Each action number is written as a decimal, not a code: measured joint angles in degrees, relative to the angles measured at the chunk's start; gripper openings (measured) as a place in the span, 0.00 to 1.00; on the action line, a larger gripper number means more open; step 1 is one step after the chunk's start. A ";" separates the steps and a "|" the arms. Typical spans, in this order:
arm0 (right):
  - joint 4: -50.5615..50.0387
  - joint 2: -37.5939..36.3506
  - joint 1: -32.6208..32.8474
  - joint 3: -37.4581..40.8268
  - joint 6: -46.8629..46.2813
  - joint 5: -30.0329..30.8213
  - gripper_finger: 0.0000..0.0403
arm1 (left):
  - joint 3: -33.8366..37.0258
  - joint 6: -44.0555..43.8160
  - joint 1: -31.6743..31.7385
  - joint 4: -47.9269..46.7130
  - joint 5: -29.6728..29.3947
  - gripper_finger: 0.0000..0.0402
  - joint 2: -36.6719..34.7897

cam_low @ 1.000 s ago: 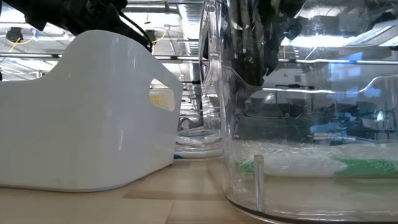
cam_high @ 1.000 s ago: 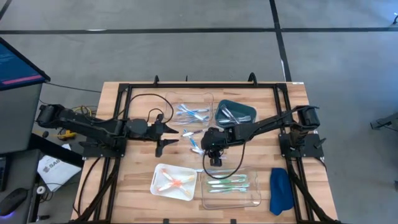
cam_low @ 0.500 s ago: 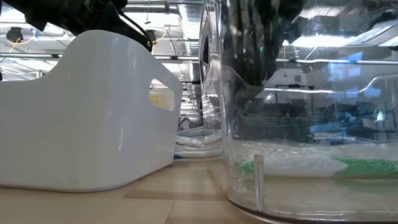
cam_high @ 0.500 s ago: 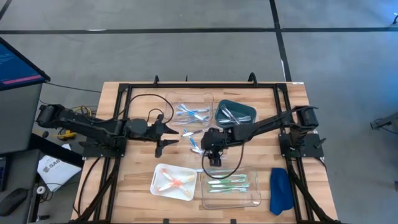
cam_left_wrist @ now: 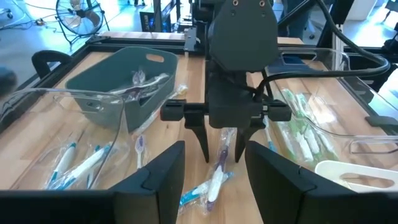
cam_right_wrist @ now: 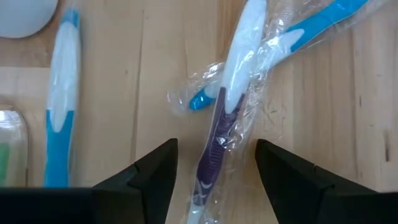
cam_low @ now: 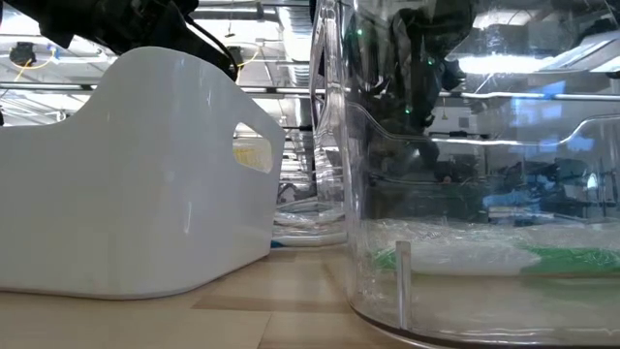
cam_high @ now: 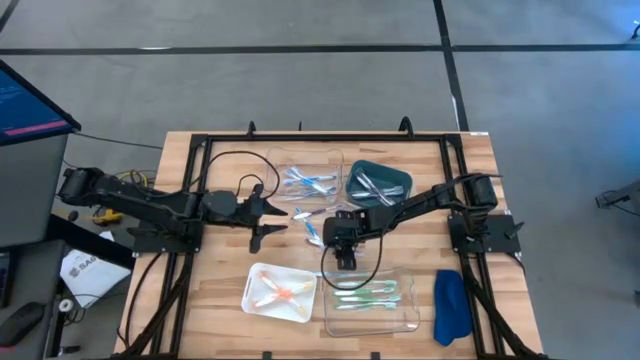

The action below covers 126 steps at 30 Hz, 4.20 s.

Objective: Pick & Place Toothbrushes
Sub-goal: Put the purple toothbrush into the green bin, then put the blue toothbrush into the top transparent bin

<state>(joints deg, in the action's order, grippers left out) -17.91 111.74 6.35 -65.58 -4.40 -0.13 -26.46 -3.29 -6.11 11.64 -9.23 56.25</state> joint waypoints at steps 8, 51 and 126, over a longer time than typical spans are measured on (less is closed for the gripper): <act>0.00 0.02 -0.74 0.00 0.01 0.14 0.44 | 0.00 0.00 0.02 0.02 -0.02 0.41 0.00; -24.63 -19.31 0.09 -1.86 13.11 14.32 0.00 | 0.00 -0.20 -0.31 -0.07 0.59 0.41 0.02; -11.70 -25.27 -29.66 18.34 28.12 3.40 0.33 | 0.00 -0.22 -0.31 0.00 0.57 0.41 0.02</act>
<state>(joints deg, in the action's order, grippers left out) -29.61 86.48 -23.32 -47.24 23.73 3.27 -26.46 -3.51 -6.42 11.64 -8.67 56.27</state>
